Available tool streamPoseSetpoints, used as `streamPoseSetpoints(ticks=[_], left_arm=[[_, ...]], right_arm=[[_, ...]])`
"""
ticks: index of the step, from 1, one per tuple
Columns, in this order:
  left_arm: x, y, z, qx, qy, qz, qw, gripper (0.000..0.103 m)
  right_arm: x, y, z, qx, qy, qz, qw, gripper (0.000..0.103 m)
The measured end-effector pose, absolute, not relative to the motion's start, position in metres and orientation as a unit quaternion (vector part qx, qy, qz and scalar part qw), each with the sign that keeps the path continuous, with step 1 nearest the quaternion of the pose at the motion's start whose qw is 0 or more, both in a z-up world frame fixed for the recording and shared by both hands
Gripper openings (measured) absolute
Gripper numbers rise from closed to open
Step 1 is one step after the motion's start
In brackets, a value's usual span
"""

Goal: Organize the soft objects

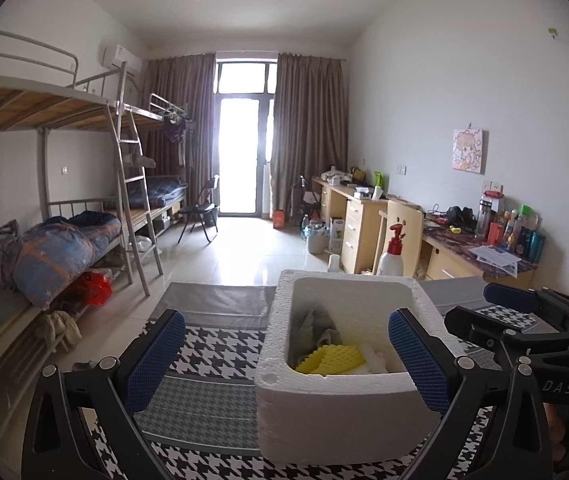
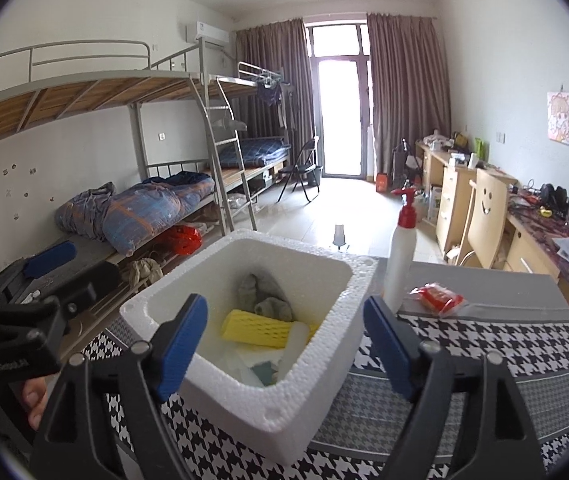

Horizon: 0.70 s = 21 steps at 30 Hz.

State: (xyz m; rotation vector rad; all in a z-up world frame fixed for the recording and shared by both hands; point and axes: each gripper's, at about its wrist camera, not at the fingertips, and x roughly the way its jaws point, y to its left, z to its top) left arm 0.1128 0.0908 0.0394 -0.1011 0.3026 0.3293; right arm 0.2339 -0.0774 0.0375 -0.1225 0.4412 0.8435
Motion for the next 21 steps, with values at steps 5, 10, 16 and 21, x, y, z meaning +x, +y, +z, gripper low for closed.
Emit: streamPoseSetpoints(ticks=[5, 10, 16, 21], left_arm=[[0.104, 0.081, 0.044, -0.047, 0.143, 0.158, 0.976, 0.102], [0.098, 0.073, 0.046, -0.048, 0.139, 0.153, 0.977, 0.102], [0.088, 0.060, 0.049, -0.042, 0.130, 0.142, 0.980, 0.102], [0.083, 0.050, 0.049, -0.037, 0.130, 0.132, 0.982, 0.102]], right_arm=[[0.225, -0.091, 0.042, -0.056, 0.195, 0.403, 0.892, 0.093], [0.216, -0.098, 0.045, -0.060, 0.180, 0.400, 0.897, 0.098], [0.205, -0.110, 0.047, -0.055, 0.165, 0.396, 0.902, 0.099], [0.198, -0.123, 0.049, -0.043, 0.152, 0.391, 0.907, 0.099]])
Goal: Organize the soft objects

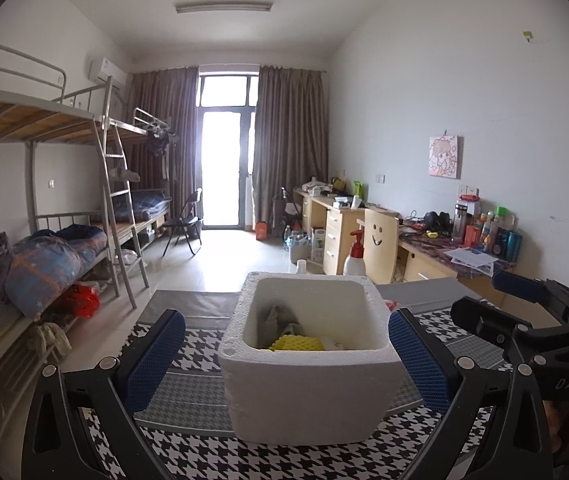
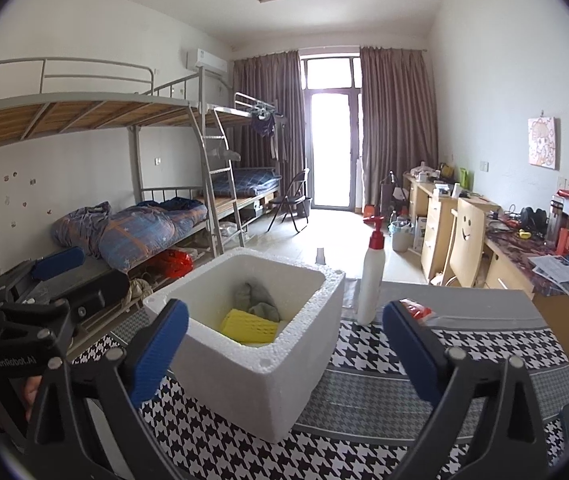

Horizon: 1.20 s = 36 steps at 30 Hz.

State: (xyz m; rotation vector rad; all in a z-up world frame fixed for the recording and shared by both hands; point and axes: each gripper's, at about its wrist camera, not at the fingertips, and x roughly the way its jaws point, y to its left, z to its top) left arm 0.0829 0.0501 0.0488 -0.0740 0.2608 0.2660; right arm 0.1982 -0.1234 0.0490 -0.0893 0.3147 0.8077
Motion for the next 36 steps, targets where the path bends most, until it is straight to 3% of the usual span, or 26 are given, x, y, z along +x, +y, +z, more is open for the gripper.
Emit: streamPoseSetpoints(ticks=[36], left_arm=[[0.055, 0.015, 0.032, -0.035, 0.104, 0.119, 0.987, 0.102]], right_arm=[[0.155, -0.185, 0.020, -0.007, 0.113, 0.343, 0.933, 0.102]])
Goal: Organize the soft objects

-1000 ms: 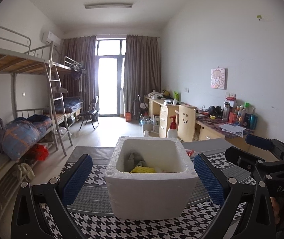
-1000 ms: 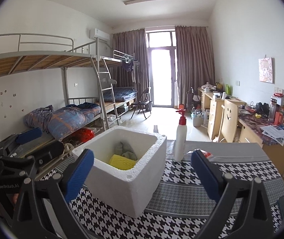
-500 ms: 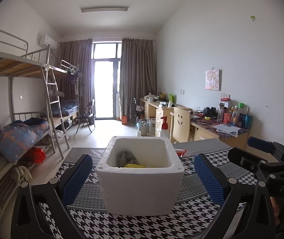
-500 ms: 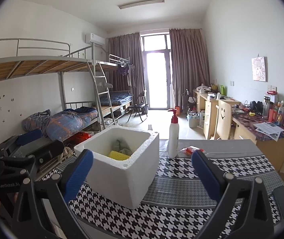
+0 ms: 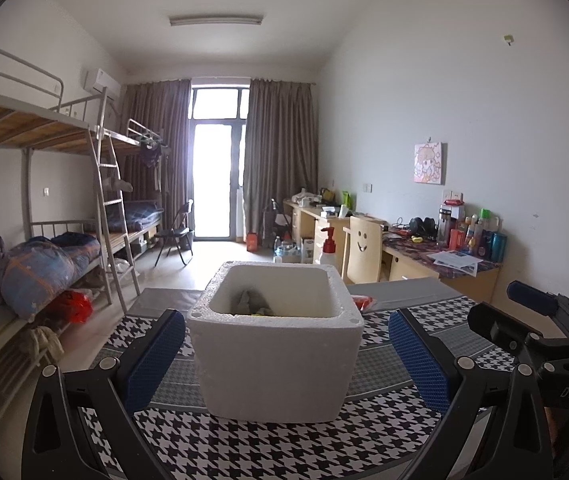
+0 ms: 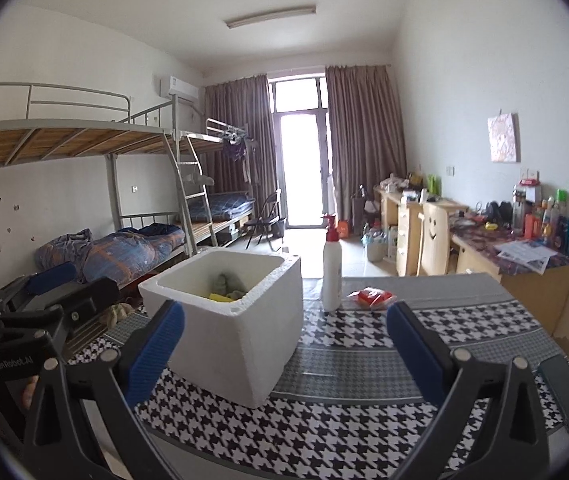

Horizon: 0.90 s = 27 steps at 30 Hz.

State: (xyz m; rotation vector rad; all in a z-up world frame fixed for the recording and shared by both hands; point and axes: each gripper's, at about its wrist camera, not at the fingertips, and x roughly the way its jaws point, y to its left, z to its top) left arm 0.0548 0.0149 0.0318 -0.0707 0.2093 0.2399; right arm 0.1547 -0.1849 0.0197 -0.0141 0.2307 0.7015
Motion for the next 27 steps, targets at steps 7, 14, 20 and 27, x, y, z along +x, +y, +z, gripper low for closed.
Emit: streamPoseSetpoints(ticks=[7, 14, 20, 27], left_arm=[[0.052, 0.012, 0.024, -0.041, 0.102, 0.119, 0.987, 0.102], [0.048, 0.011, 0.018, -0.036, 0.086, 0.134, 0.987, 0.102], [0.046, 0.009, 0.011, -0.035, 0.083, 0.136, 0.987, 0.102], [0.046, 0.010, 0.003, -0.033, 0.087, 0.139, 0.986, 0.102]], right_arm=[[0.155, -0.189, 0.012, 0.001, 0.121, 0.349, 0.929, 0.102], [0.150, -0.190, 0.005, 0.002, 0.114, 0.349, 0.930, 0.102], [0.145, -0.191, 0.001, -0.004, 0.107, 0.341, 0.934, 0.102], [0.146, -0.198, -0.003, 0.009, 0.114, 0.335, 0.935, 0.102]])
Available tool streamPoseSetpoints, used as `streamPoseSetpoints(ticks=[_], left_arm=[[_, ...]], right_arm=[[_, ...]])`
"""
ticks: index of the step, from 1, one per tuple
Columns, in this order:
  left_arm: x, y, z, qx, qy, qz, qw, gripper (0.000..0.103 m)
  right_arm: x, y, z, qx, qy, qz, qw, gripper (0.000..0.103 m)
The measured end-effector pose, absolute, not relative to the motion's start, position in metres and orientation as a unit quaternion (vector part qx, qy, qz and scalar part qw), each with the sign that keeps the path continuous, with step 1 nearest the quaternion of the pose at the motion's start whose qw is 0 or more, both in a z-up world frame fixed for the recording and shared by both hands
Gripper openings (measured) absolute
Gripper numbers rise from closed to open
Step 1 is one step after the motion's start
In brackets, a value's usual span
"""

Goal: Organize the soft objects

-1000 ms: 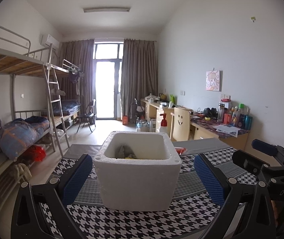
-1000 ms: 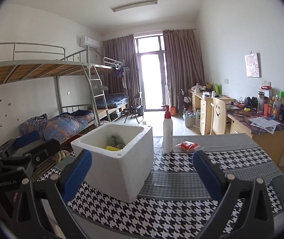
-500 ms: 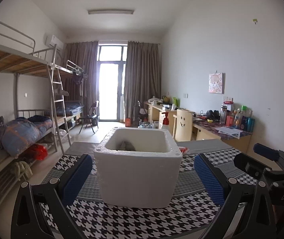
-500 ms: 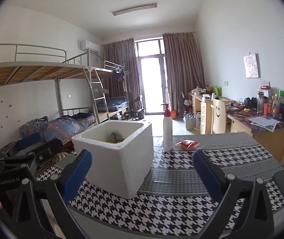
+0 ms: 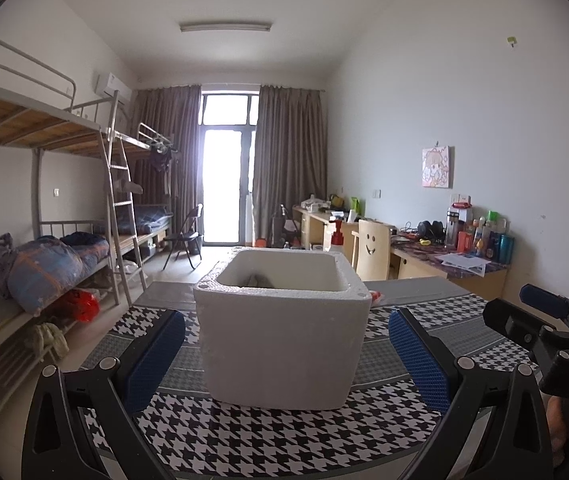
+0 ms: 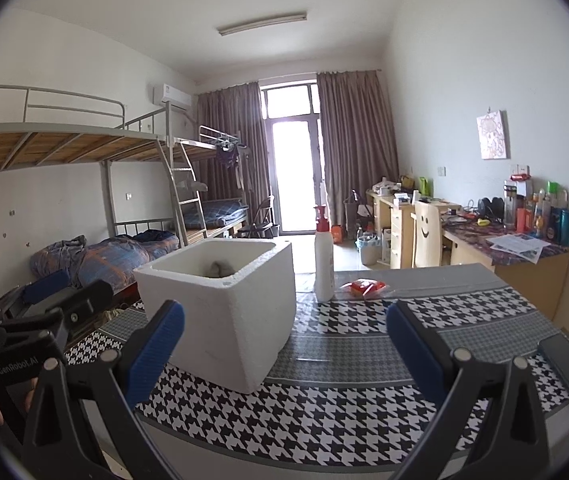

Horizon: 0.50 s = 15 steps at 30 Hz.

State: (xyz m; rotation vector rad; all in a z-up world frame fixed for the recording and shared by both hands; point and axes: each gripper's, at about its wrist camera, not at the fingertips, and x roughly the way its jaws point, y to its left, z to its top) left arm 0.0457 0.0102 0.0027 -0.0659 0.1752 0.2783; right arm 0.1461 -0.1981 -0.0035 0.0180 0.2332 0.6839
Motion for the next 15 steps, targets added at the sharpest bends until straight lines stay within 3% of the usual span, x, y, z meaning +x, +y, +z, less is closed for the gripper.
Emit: streamPoseSetpoints(ticks=[15], left_arm=[[0.0465, 0.0101, 0.0003, -0.027, 0.093, 0.146, 0.985, 0.102]], right_arm=[[0.1467, -0.1960, -0.0088, 0.003, 0.119, 0.334, 0.935, 0.102]])
